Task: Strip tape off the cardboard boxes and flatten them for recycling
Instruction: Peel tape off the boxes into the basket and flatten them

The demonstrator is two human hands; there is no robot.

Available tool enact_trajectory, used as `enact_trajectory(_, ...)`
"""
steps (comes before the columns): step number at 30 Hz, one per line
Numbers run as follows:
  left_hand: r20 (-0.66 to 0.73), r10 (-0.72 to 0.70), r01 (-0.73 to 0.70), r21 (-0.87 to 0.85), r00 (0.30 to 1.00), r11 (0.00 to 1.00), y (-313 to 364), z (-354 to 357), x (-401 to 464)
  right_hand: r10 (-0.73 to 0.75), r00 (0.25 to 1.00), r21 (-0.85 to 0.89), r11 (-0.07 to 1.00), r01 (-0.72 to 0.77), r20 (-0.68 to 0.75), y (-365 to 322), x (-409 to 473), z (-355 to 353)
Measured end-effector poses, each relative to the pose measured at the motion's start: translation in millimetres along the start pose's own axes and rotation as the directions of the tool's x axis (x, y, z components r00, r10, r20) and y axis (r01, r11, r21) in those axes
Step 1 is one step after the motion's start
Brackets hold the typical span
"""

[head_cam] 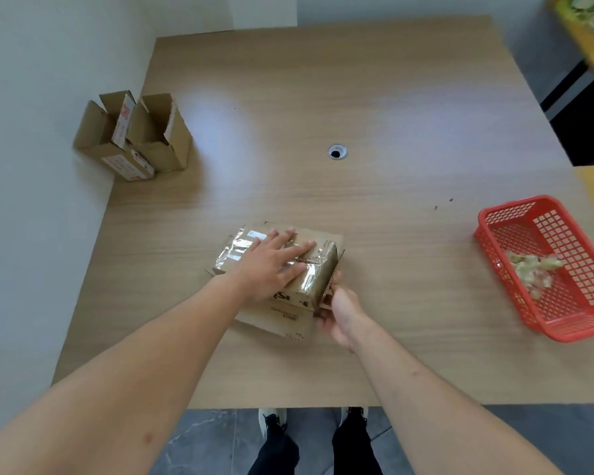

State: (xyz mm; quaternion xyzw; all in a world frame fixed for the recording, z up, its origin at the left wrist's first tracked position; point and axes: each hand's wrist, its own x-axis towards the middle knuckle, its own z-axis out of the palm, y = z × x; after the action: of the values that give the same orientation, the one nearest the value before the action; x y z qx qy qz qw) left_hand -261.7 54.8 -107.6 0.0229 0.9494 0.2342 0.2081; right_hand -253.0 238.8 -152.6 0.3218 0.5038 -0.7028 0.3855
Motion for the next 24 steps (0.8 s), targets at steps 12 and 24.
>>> enact_trajectory(12,-0.067,-0.277,0.284,0.182,0.959,0.941,28,72,1,-0.739,0.670,-0.853,0.392,0.344,-0.070,13,-4,-57)
enact_trajectory(24,-0.019,-0.373,0.373,0.031,0.928,0.927,59,66,14,-0.514,0.821,-0.583,0.756,0.297,-0.249,19,10,-59)
